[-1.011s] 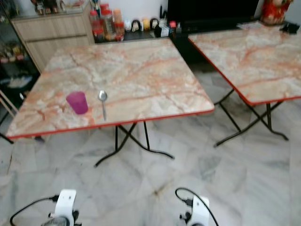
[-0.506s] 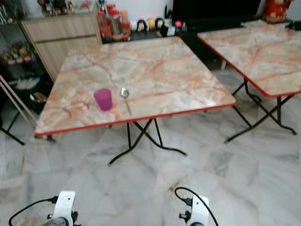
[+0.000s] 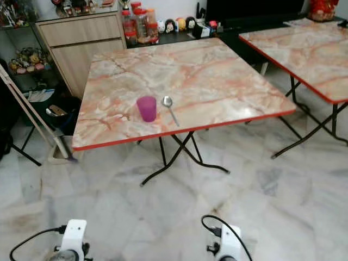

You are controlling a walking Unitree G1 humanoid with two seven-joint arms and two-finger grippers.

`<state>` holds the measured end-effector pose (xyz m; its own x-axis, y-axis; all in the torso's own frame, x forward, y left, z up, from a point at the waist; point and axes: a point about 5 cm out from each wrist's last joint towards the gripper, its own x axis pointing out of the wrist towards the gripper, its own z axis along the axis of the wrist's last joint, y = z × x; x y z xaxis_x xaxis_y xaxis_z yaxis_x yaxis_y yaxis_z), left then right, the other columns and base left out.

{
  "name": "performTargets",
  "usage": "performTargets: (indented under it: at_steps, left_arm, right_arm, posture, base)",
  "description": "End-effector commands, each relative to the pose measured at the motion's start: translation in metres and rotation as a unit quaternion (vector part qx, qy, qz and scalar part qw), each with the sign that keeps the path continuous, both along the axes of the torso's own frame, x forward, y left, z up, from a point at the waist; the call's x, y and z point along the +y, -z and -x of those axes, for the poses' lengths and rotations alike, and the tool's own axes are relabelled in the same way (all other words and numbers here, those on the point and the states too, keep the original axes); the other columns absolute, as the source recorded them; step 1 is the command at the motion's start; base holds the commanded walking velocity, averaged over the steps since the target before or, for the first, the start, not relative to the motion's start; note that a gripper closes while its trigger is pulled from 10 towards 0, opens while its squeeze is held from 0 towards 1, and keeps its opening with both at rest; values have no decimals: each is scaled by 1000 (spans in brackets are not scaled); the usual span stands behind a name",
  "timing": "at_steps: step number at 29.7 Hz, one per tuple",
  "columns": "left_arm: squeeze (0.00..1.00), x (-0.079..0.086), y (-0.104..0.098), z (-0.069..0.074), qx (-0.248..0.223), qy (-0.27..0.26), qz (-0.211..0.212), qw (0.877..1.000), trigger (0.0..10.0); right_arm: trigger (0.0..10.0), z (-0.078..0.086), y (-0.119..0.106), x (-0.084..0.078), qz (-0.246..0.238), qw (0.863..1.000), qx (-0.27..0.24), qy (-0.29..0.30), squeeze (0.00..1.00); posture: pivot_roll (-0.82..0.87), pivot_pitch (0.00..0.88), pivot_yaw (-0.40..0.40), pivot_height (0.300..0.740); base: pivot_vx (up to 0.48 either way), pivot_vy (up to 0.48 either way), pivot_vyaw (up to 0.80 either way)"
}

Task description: Setting the table

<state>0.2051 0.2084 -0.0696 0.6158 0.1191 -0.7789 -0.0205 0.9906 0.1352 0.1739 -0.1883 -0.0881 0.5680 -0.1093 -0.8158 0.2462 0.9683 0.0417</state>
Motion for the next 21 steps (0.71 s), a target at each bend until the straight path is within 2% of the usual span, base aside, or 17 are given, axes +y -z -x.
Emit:
performTargets:
  at_steps: [1,10,12,14,15,21]
  left_arm:
    - [0,1,0,0,-4,-1,1,1000,10000]
    - [0,1,0,0,-3,-4,-2,1000,10000]
    - [0,1,-1,-1,-5,-3,-4,1000,10000]
    - [0,1,-1,-1,-5,-2,-5,1000,10000]
    - [0,1,0,-1,-2,0,-8,1000,10000]
    - [0,1,0,1,1,-2,-8,1000,10000]
  right_arm:
    - [10000,-5,-2,2,2,1000,-10,-6,0]
    - [10000,-6,-3,3,0,1000,-15,-9,0]
    - [10000,-7,-4,2,15,999,-20,-29,0]
    - [10000,-8,-4,1,16,999,-19,-24,0]
    - [10000,-7,-4,0,14,1000,-15,-10,0]
    - [10000,-9,-5,-1,29,999,-17,-36,0]
  posture:
    - [-45,0,66,740]
    - [-46,0,65,740]
    - [-48,0,64,740]
    - [-46,0,62,740]
    - [-48,0,63,740]
    - [-44,0,56,740]
  base:
    - [0,0,0]
    - [0,0,0]
    - [292,0,400]
    - [341,0,800]
    - [360,0,0]
    - [378,0,104]
